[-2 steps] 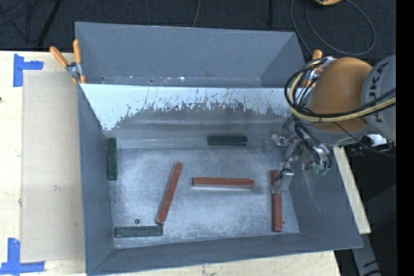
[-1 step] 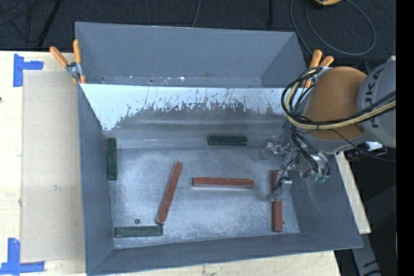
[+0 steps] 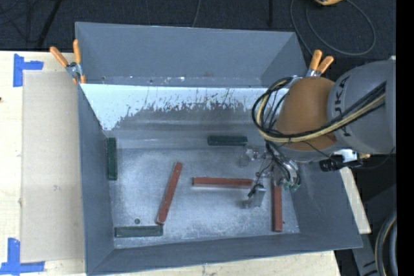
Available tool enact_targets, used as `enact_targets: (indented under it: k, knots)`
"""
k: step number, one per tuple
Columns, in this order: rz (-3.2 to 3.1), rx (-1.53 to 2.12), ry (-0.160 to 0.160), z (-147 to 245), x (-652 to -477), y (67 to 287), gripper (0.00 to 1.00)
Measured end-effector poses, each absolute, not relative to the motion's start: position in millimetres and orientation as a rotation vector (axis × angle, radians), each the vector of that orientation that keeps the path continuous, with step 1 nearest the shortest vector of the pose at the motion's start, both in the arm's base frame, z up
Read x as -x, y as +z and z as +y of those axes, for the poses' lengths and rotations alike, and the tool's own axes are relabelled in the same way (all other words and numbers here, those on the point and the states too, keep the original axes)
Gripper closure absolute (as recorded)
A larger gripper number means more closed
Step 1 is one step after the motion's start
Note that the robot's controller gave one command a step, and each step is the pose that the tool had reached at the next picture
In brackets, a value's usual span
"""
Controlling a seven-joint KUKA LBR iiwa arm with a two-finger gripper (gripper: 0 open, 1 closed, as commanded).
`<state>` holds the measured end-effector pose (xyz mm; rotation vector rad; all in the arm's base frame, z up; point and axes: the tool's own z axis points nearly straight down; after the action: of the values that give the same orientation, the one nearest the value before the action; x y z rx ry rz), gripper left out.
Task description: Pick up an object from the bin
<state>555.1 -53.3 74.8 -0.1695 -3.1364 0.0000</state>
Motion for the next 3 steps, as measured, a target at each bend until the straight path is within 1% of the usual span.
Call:
enact_targets:
  k: [1,2,3]
  knots:
    - [-3.124,0.337,0.0,-44.2,-593.3,73.1,1.0]
    - [-3.124,0.336,0.001,-44.2,-593.2,73.0,0.0]
    - [-3.124,0.335,0.001,-44.2,-593.2,73.0,0.0]
